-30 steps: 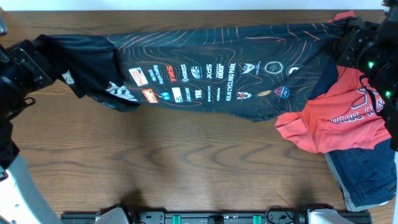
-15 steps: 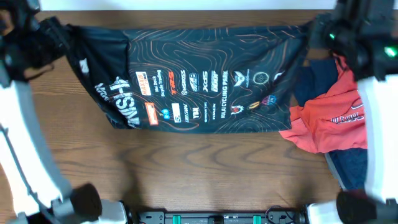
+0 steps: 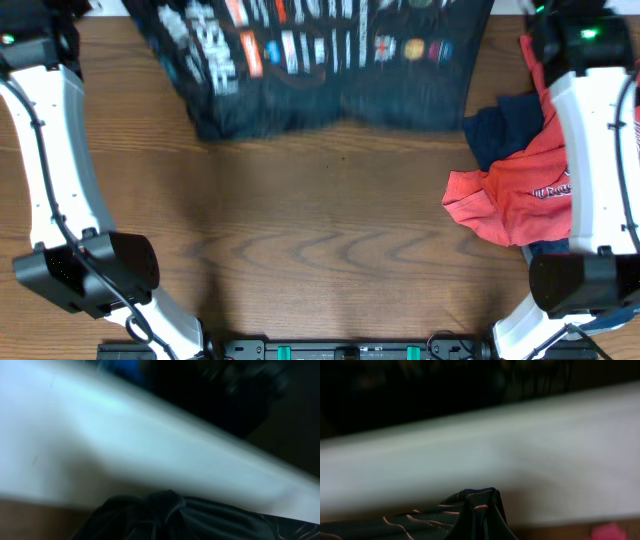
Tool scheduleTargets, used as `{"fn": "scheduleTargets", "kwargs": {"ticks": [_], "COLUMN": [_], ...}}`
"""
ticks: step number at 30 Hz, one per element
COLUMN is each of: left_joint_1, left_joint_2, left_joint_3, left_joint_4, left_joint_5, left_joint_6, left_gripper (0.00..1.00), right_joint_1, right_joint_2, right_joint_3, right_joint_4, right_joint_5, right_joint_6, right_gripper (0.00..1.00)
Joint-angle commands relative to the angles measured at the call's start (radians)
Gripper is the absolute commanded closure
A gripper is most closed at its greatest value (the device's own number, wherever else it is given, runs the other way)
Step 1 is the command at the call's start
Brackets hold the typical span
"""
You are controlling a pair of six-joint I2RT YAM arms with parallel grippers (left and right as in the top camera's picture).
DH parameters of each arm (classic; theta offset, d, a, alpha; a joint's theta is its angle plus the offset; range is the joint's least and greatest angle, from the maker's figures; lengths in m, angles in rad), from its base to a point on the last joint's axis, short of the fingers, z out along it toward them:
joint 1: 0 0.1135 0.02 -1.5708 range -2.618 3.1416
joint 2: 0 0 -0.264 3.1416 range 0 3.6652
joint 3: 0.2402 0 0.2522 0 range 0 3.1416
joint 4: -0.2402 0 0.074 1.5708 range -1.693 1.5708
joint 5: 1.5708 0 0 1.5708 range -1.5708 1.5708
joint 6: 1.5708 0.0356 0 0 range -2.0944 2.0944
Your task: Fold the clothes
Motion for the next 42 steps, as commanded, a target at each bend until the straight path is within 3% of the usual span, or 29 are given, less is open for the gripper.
{"fn": "scheduleTargets", "kwargs": {"ticks": [1, 6, 15, 18, 22, 29, 36, 42], "left_joint_1": [0.022, 0.044, 0.043, 0.044, 0.044, 0.044, 0.045, 0.045], "left_joint_2": [-0.041, -0.051, -0.037, -0.020, -0.021, -0.030, -0.102, -0.230], "left_joint_3": [0.187, 0.317, 0.273, 0.201, 0.038, -0.319, -0.635, -0.803], "left_joint_4": [0.021, -0.153, -1.075, -1.267, -1.353, -1.355, -1.286, -1.218], "left_joint_5": [-0.025, 0.024, 0.021, -0.044, -0.190, -0.234, -0.372, -0.383], "left_joint_6": [-0.054, 0.002, 0.333, 0.433, 0.444, 0.445, 0.350, 0.322], "left_gripper": [0.94, 0.94, 0.94, 0.94, 0.94, 0.94, 0.94, 0.94], "right_joint_1": [-0.075, -0.089, -0.083, -0.078, -0.075, -0.074, -0.074, -0.075], "right_joint_2": [-0.037, -0.037, 0.018, 0.040, 0.042, 0.042, 0.026, -0.029], "right_joint_3": [0.134, 0.216, 0.169, 0.098, -0.038, -0.330, -0.613, -0.755], "right_joint_4": [-0.024, -0.225, -0.851, -0.967, -1.049, -1.125, -1.096, -1.055], "right_joint_5": [0.101, 0.101, 0.105, 0.100, 0.044, -0.034, -0.041, -0.047], "right_joint_6": [0.022, -0.025, -0.030, -0.030, -0.035, -0.034, -0.026, -0.025], "right_gripper": [0.99, 0.99, 0.99, 0.99, 0.99, 0.99, 0.99, 0.99]}}
